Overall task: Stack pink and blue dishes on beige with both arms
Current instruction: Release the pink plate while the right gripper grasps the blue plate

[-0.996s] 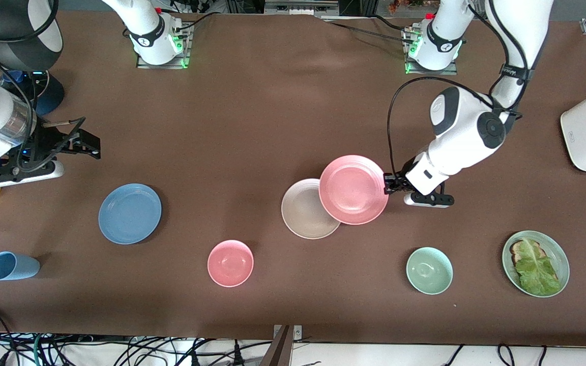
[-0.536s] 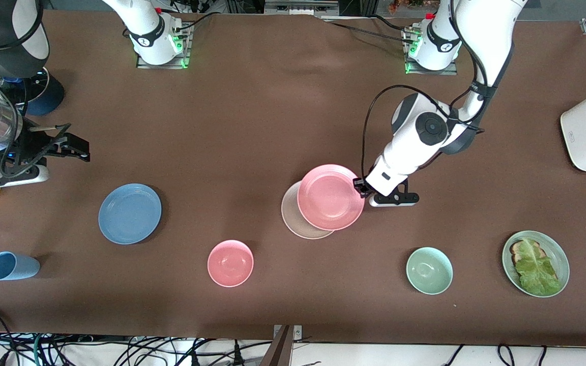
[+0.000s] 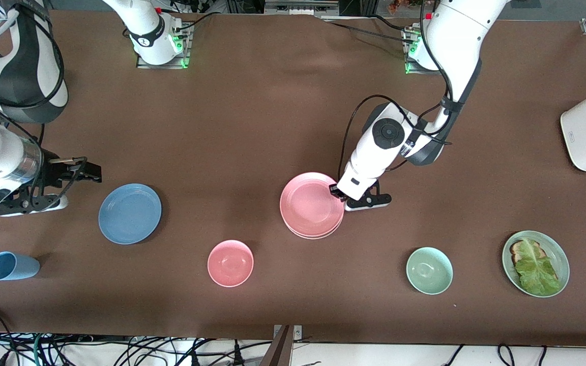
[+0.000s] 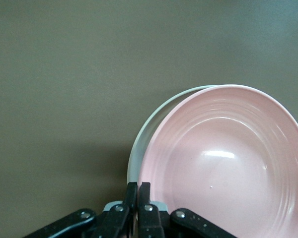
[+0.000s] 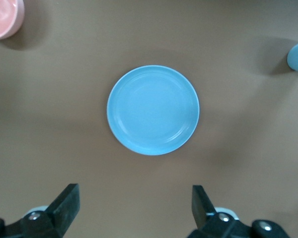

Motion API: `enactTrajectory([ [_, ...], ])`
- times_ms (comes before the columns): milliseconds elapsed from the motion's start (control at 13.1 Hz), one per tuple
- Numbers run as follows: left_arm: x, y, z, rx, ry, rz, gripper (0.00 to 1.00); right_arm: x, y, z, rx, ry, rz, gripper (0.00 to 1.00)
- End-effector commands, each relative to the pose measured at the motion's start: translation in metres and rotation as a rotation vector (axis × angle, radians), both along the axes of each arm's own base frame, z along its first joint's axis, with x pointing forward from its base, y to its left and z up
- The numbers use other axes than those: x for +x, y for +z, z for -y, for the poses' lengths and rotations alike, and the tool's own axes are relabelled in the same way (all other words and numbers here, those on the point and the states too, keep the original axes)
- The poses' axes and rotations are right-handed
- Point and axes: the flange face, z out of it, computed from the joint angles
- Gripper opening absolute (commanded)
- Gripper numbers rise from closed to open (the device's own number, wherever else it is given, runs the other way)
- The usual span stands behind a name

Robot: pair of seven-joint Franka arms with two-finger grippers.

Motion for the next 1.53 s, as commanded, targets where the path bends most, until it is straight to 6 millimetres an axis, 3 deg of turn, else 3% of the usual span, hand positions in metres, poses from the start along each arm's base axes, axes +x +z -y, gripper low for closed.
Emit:
enactTrajectory([
  [0, 0.008, -0.004, 0.008, 0.007, 0.009, 0.041, 0.00, 0.020, -0.041, 0.036, -0.007, 0.054, 0.015, 1.00],
  [230, 0.008, -0.005, 0.007, 0.020, -0.004, 0.053, 0.00, 0.038, -0.120, 0.071, -0.023, 0.047, 0.030, 1.00],
  [306, 0.009, -0.004, 0.005, 0.025, -0.009, 0.059, 0.06, 0.041, -0.141, 0.084, -0.029, 0.050, 0.049, 1.00],
  [536, 0.011, -0.003, 0.001, 0.029, -0.008, 0.063, 0.36, 0.035, -0.180, 0.110, -0.020, 0.051, 0.051, 0.99],
  [843, 0.016, 0.004, -0.009, 0.038, -0.007, 0.070, 0.73, 0.020, -0.217, 0.113, -0.010, 0.036, 0.053, 0.95],
  [996, 0.024, 0.038, -0.030, 0.095, -0.079, 0.071, 0.81, 0.017, -0.233, 0.115, -0.005, 0.031, 0.041, 0.92],
  [1226, 0.033, 0.083, -0.064, 0.151, -0.094, 0.035, 0.81, 0.014, -0.248, 0.115, -0.001, 0.022, 0.019, 0.84],
  [1455, 0.042, 0.129, -0.113, 0.183, -0.174, 0.018, 0.82, 0.010, -0.259, 0.118, 0.004, 0.014, 0.000, 0.72],
])
